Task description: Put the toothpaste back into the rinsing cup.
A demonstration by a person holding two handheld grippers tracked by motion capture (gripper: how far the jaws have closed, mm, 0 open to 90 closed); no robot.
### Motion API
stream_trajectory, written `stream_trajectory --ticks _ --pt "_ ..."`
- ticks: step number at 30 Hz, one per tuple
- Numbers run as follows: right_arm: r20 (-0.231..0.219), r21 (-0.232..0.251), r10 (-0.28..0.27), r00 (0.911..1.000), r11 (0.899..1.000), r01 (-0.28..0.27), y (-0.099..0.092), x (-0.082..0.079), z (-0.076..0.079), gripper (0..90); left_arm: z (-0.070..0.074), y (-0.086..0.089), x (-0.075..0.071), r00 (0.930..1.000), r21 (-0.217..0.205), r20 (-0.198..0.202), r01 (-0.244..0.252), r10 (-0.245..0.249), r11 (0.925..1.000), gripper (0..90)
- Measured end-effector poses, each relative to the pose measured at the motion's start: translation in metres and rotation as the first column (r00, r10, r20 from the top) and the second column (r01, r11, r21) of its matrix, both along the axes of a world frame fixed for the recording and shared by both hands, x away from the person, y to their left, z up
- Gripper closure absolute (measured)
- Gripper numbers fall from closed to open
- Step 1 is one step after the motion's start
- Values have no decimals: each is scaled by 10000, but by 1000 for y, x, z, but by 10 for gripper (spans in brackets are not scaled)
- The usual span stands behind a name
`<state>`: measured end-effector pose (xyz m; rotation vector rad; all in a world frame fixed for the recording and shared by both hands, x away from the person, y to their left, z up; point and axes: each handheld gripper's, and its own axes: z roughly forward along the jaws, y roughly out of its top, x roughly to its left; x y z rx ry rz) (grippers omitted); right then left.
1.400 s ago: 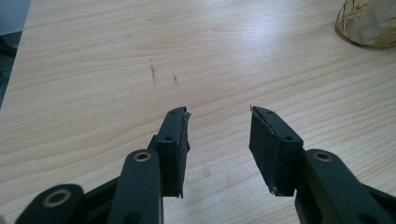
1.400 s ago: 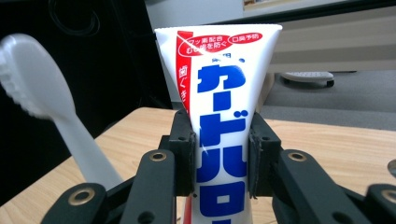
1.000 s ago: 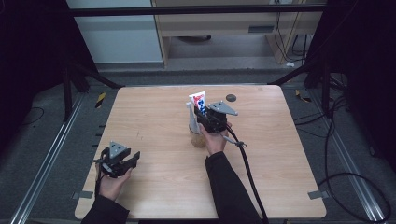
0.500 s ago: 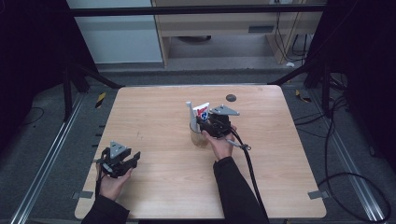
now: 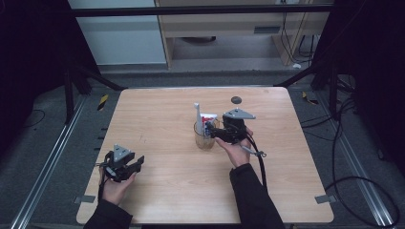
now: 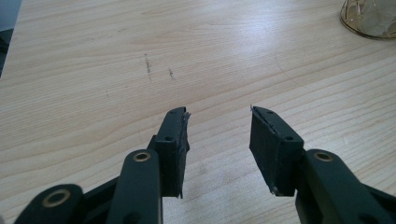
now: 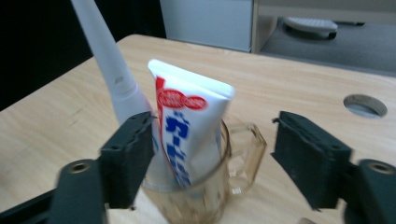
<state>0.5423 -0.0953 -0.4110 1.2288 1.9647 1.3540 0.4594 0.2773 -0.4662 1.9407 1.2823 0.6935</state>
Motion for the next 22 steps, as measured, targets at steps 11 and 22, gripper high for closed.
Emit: stream_trajectory --ticks 11,22 --pt "-1001 -1043 -160 9949 9945 55 -63 -42 -20 171 -4 0 2 9995 -60 -328 34 -35 10000 534" --pt "-1554 -1607 -918 9836 9848 666 -119 -71 -42 141 -6 1 3 9988 -67 -490 -25 22 10000 449"
